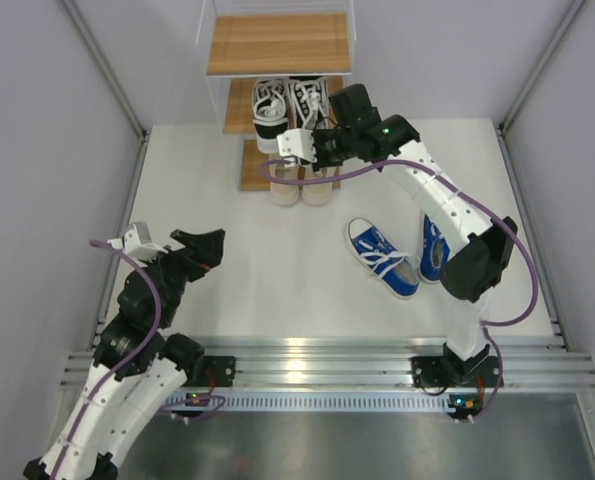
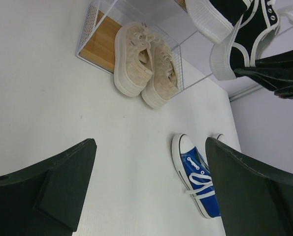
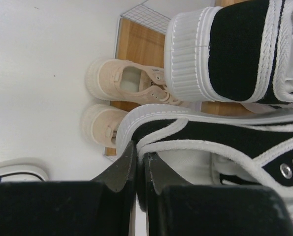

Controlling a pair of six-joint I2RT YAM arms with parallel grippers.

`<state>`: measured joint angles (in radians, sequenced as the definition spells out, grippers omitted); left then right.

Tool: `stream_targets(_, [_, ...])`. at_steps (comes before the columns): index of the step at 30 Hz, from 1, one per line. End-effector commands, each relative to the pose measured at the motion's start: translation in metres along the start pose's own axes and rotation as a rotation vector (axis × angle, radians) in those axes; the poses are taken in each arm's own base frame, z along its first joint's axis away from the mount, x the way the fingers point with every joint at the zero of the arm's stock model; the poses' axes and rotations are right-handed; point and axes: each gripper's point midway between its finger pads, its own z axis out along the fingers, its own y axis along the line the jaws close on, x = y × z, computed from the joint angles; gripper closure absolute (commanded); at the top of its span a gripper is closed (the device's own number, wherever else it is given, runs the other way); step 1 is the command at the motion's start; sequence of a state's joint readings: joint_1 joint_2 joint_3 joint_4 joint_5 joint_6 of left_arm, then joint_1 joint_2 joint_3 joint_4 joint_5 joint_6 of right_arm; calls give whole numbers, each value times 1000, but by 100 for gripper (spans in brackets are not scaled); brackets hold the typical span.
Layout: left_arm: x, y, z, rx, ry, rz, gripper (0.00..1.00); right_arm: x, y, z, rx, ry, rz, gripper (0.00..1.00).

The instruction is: Place and organize the shoes onto the shoe shelf

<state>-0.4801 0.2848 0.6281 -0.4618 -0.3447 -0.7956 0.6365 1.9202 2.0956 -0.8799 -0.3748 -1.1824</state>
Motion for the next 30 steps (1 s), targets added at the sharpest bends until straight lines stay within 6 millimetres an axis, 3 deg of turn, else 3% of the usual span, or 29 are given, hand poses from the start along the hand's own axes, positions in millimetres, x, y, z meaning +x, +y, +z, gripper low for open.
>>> stream_targets(1, [-6, -12, 5, 41, -24, -11, 2, -25, -54, -36, 184, -45, -139, 97])
stream_targets(15, [-5, -14, 8, 49, -19, -13, 2, -14, -79, -40, 273, -8, -92, 96])
stream_targets(24, [-4, -15, 9, 51, -14, -18, 2, -5, -83, -32, 278, 5, -101, 92])
stream_targets(30, [-4, -15, 8, 57, -15, -23, 2, -1, -86, -27, 285, 10, -102, 84])
